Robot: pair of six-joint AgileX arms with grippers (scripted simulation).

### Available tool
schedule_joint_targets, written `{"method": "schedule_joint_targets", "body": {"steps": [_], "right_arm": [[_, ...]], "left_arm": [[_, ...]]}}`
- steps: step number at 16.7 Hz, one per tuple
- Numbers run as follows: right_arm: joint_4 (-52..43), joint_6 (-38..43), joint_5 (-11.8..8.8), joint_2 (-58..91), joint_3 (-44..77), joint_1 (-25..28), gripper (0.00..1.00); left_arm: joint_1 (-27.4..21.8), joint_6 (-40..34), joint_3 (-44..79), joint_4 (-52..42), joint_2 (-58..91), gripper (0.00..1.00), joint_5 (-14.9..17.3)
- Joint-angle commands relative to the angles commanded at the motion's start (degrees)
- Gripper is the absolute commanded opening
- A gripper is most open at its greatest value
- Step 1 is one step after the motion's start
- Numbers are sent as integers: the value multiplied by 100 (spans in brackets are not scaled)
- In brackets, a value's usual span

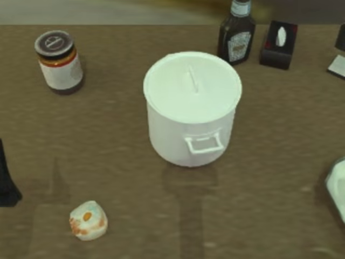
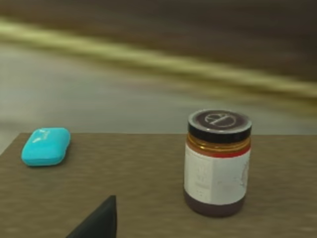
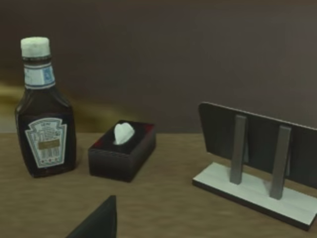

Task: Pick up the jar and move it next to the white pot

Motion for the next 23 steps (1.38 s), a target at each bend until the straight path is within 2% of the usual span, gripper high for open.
{"method": "schedule_joint_targets", "body": {"steps": [5,11,17,23], "right_arm": [[0,0,0,0,0,0,100],[0,0,0,0,0,0,100],[0,0,0,0,0,0,100],[0,0,0,0,0,0,100]], "left_arm": [[-11,76,200,-197,298,100,60],[-83,566,1675,-1420,2144,100,388],[-184,1305,4289,-3219,5010,100,834],[-241,2121,7677,-5074,8327,100,1200]]}}
